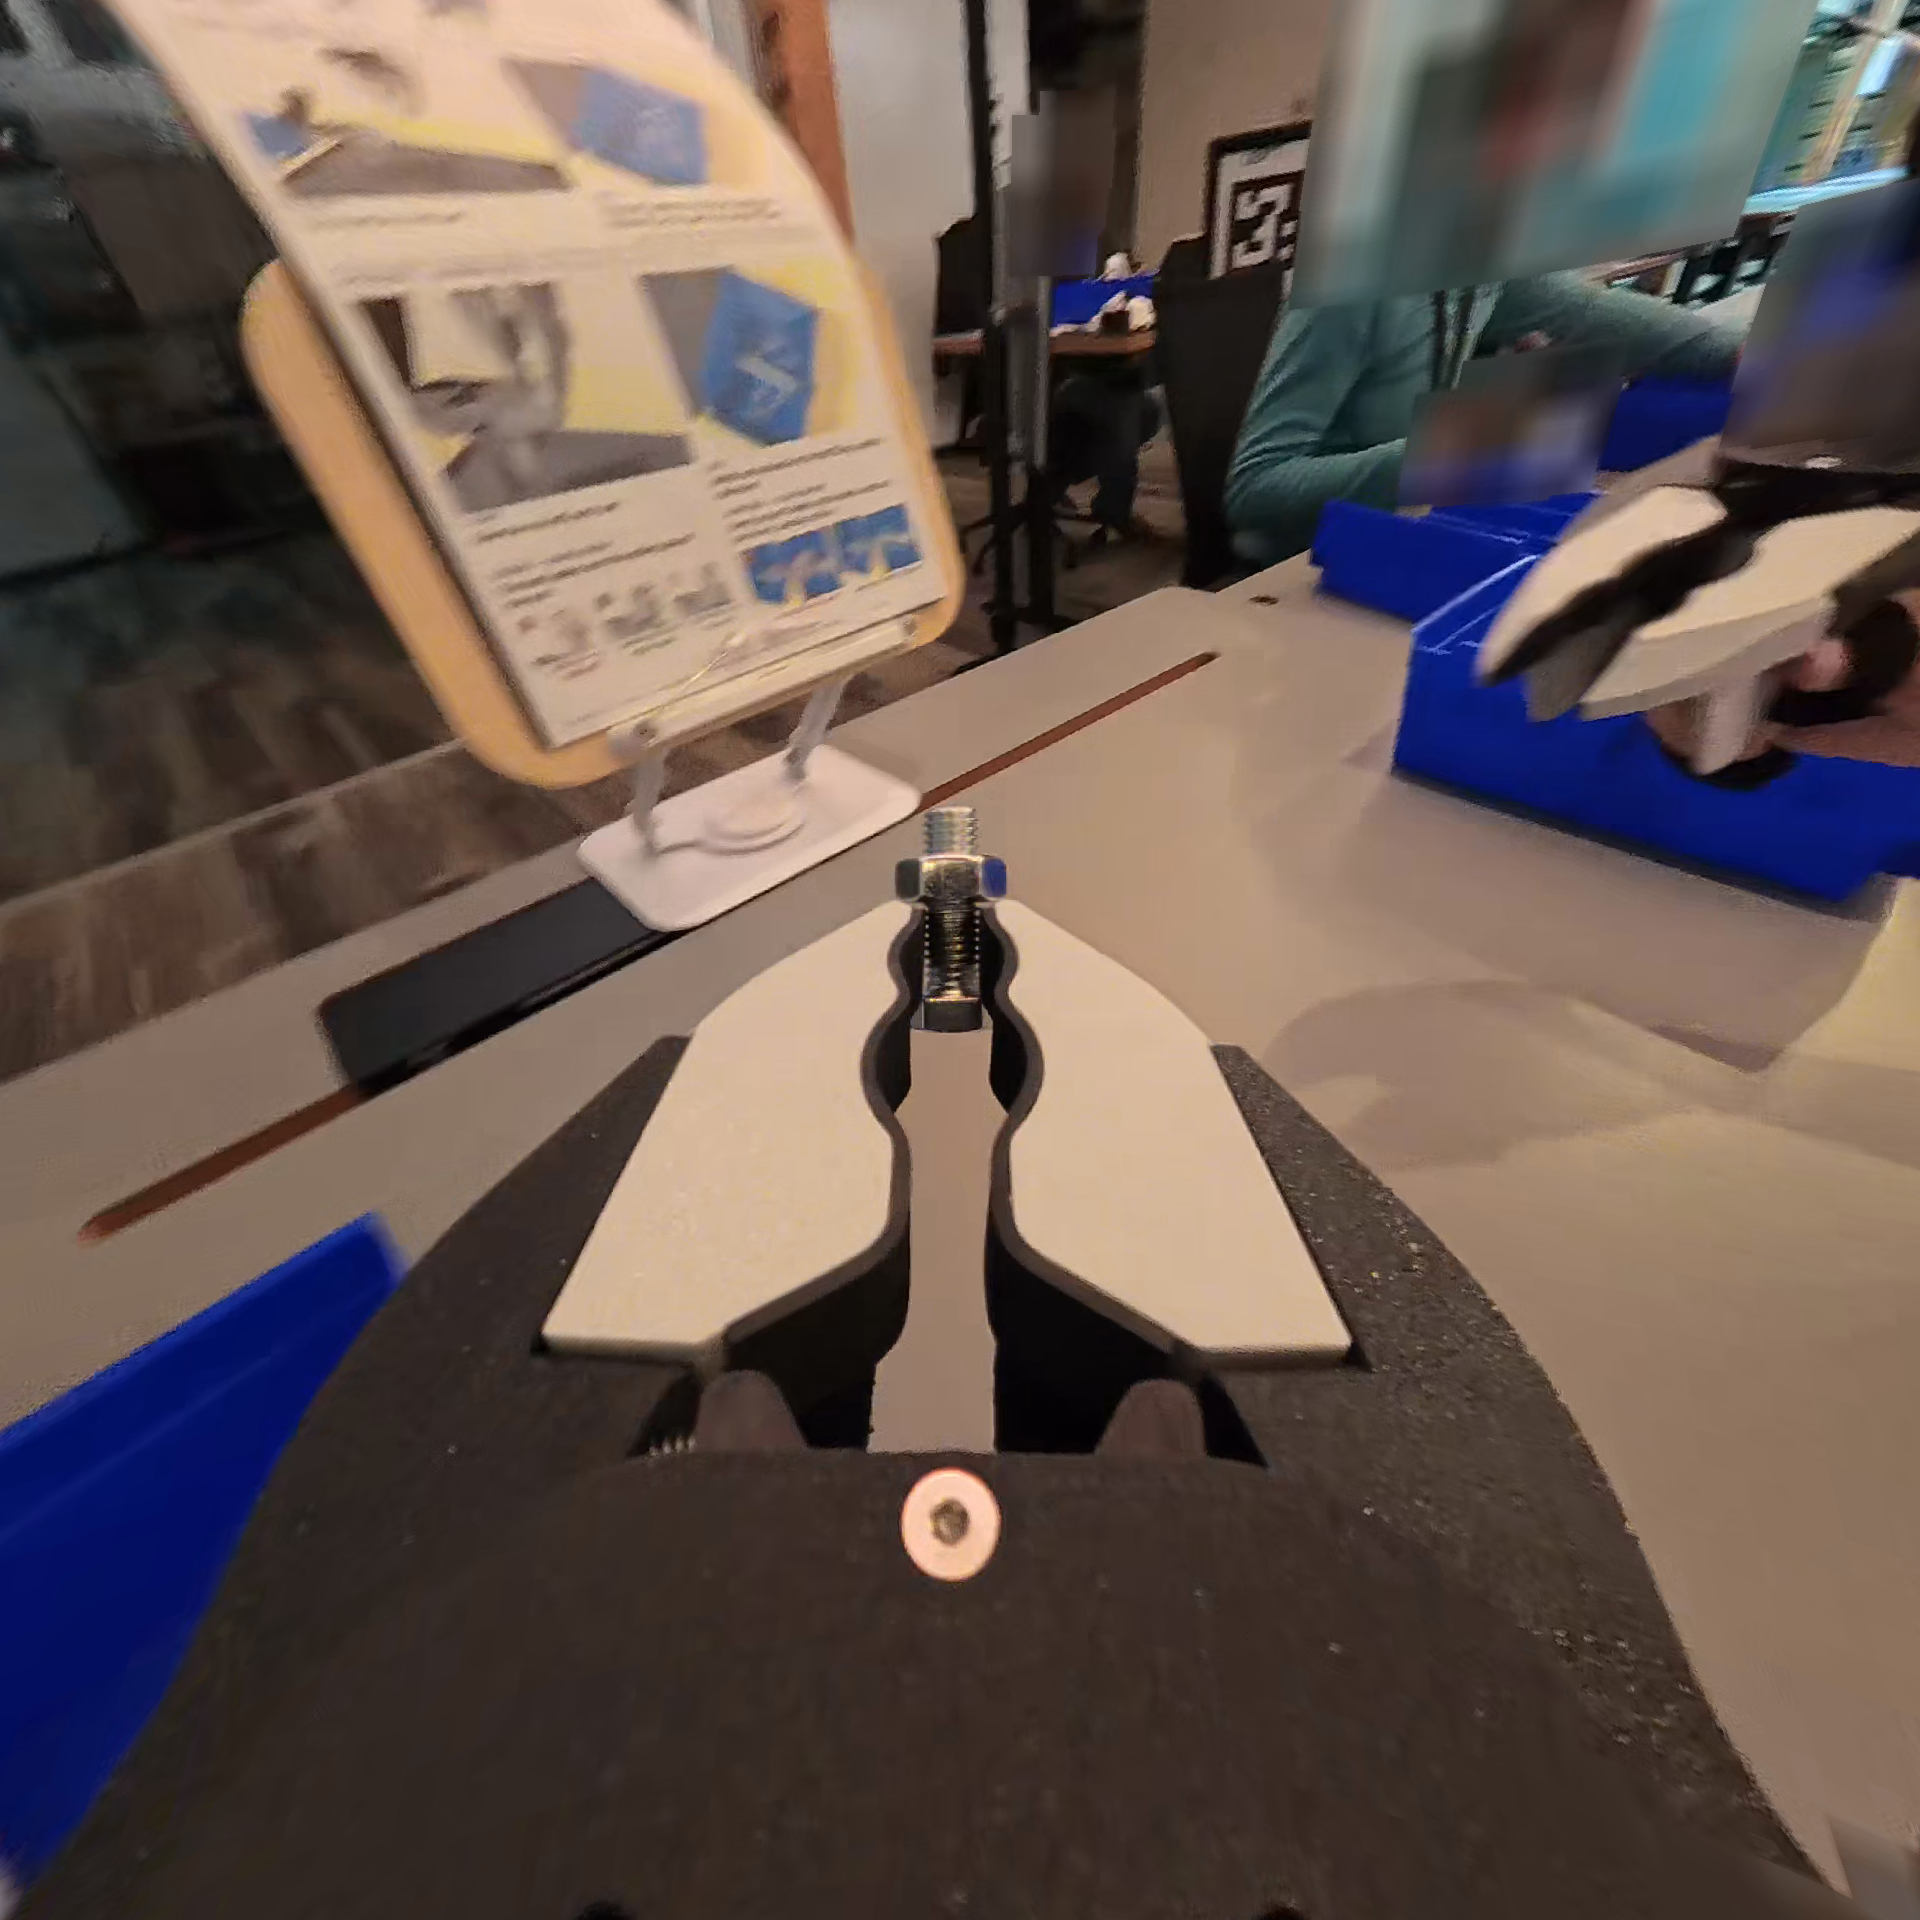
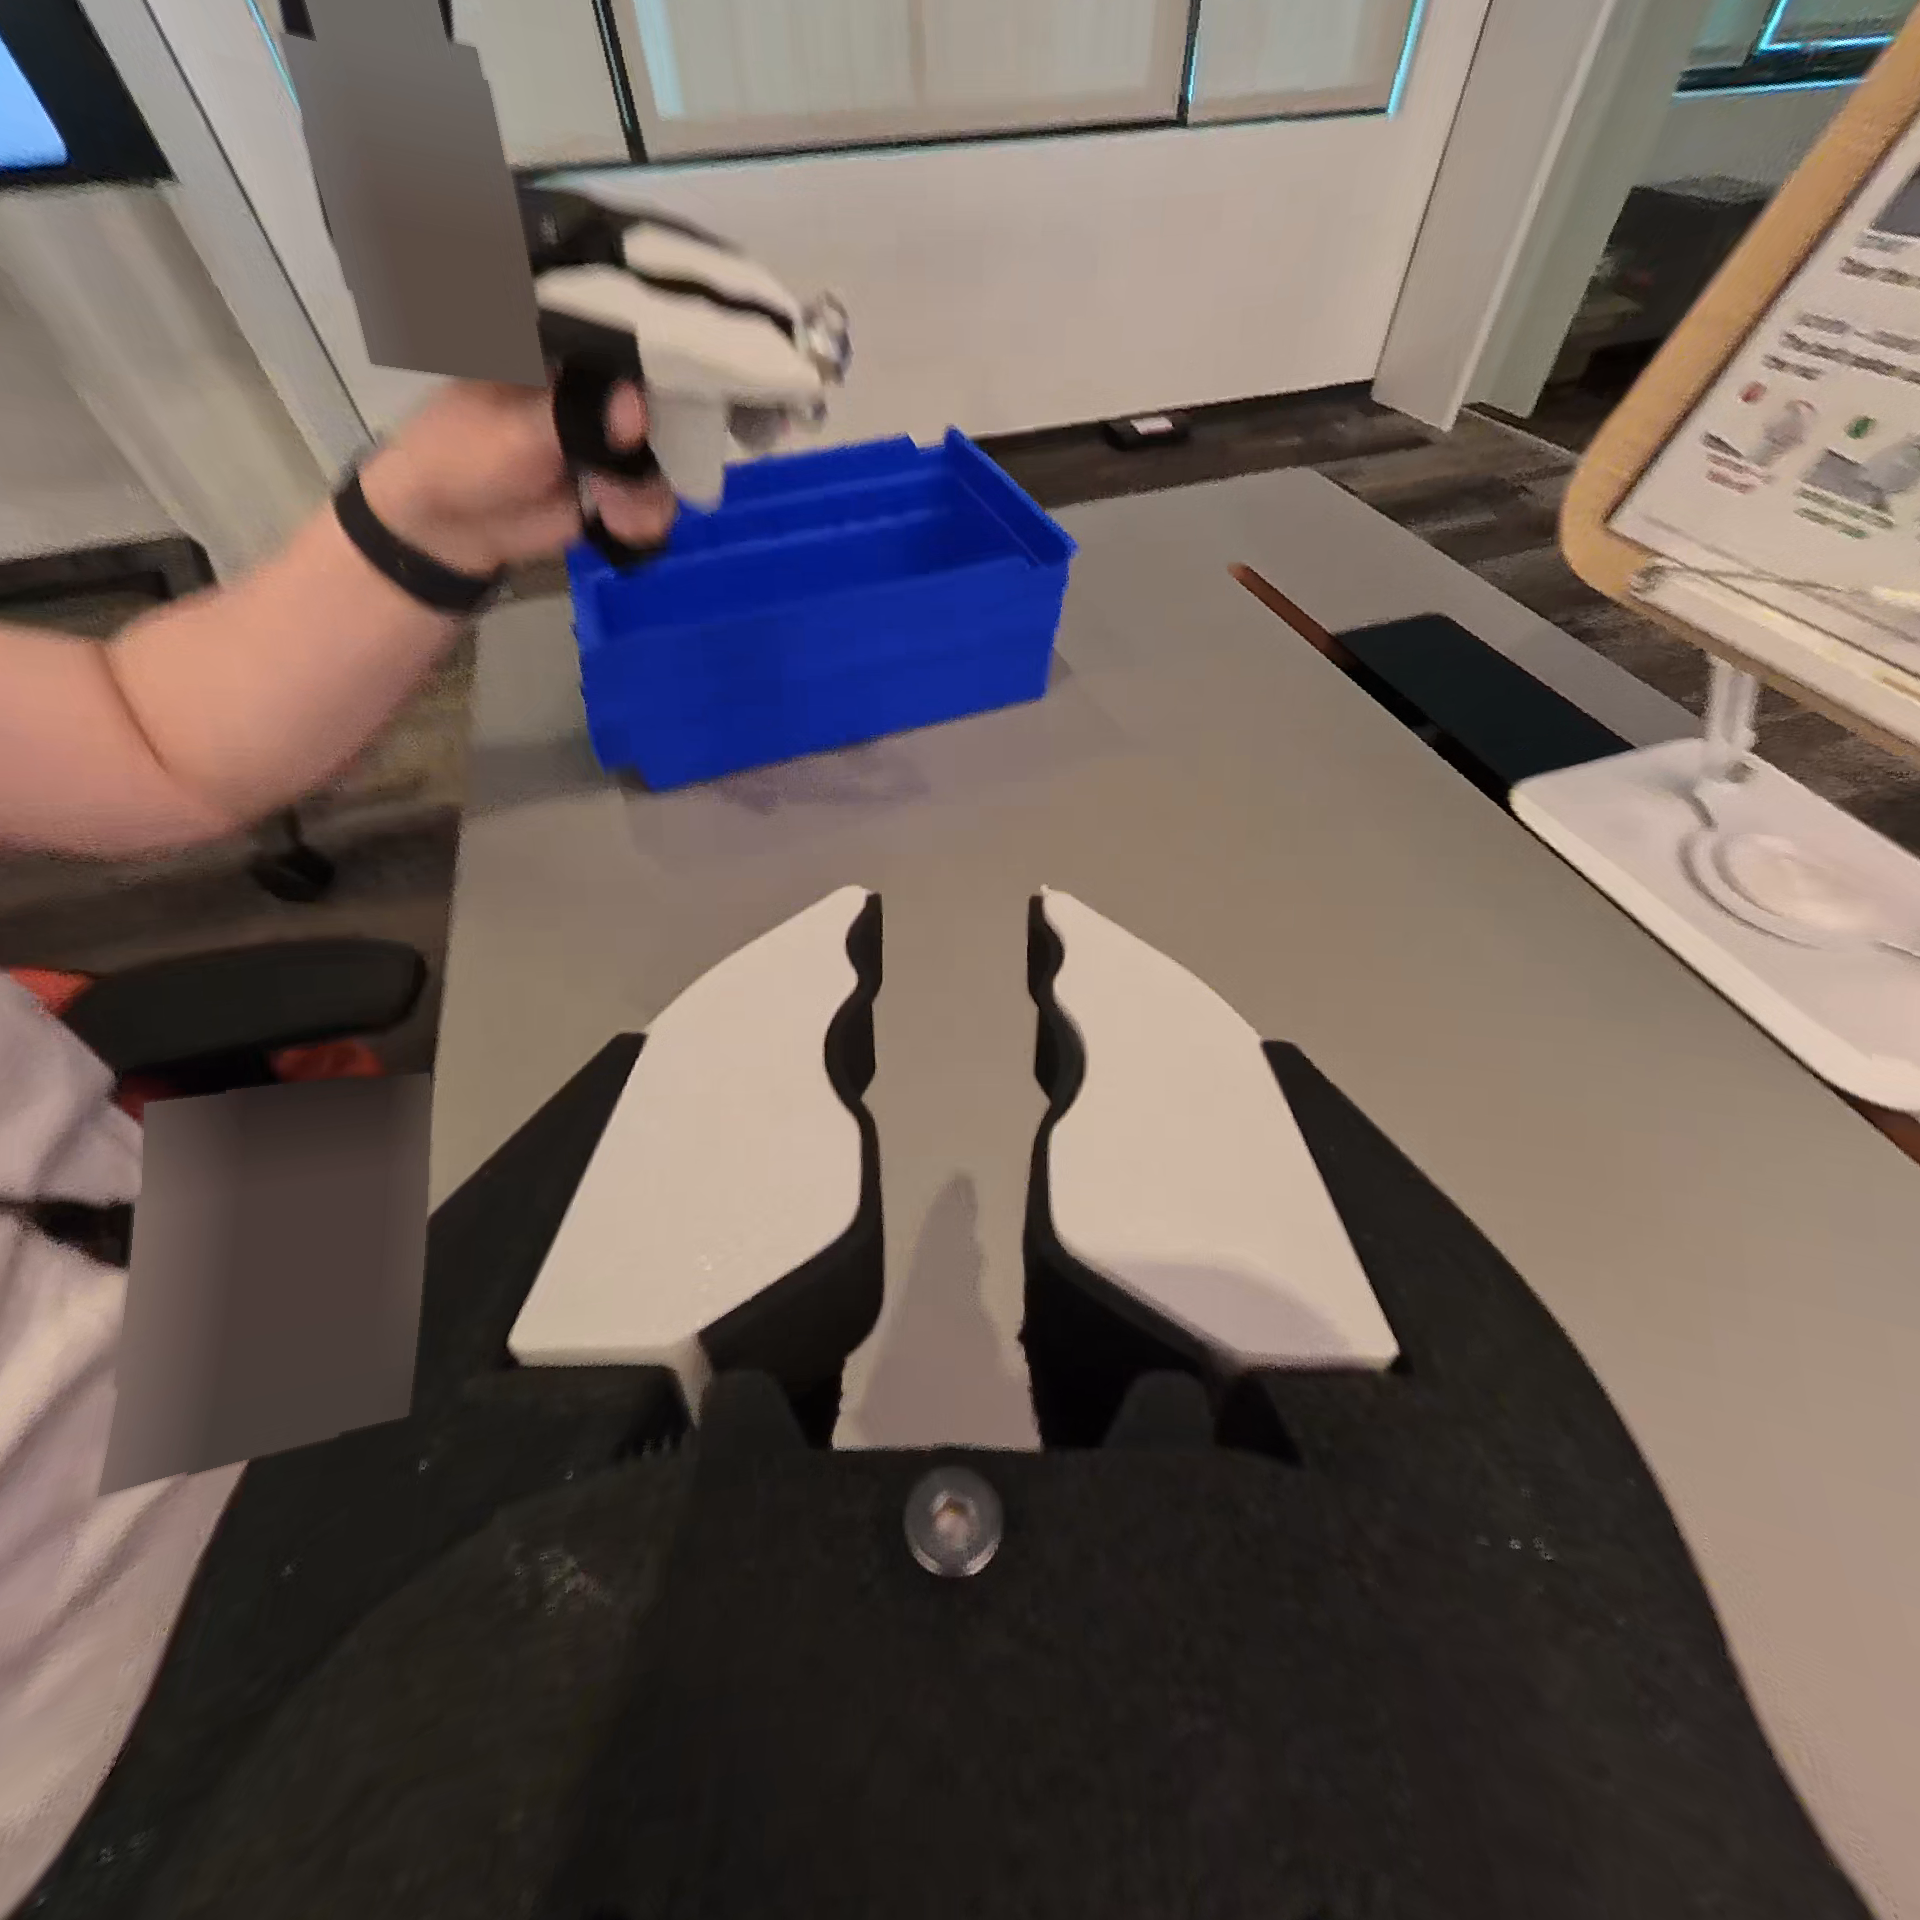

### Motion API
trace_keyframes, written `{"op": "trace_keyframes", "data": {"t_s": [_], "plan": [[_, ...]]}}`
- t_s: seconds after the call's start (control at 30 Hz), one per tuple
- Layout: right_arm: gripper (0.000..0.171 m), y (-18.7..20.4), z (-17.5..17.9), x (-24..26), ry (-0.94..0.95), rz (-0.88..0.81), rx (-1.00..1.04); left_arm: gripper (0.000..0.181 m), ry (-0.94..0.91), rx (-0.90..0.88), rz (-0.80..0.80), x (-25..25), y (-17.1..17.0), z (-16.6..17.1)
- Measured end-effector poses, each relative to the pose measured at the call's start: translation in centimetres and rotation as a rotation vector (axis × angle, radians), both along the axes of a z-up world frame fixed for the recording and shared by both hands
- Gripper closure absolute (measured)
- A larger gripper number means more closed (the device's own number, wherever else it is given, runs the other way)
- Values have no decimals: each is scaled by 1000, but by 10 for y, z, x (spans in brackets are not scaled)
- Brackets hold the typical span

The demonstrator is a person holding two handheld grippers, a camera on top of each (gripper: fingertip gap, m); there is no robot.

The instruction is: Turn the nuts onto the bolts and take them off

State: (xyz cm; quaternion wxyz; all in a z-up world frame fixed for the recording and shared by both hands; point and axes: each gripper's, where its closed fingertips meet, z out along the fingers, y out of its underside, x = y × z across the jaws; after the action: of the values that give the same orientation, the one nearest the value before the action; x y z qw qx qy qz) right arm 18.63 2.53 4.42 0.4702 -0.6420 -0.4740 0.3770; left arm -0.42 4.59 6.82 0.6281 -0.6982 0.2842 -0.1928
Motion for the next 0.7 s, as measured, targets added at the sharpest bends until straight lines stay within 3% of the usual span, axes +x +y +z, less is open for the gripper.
{"op": "trace_keyframes", "data": {"t_s": [0.17,0.3,0.47,0.7], "plan": [[137,-5,21,-51,88,-35,-106,172,85,160,-51,87,-8,-16],[134,8,19,-61,95,-136,-116,172,62,158,-105,127,-10,-31],[136,6,0,-64,121,-93,-263,172,17,157,-129,139,-12,-34],[153,10,-12,-64,115,-72,-323,172,43,139,-142,141,-8,-42]]}}
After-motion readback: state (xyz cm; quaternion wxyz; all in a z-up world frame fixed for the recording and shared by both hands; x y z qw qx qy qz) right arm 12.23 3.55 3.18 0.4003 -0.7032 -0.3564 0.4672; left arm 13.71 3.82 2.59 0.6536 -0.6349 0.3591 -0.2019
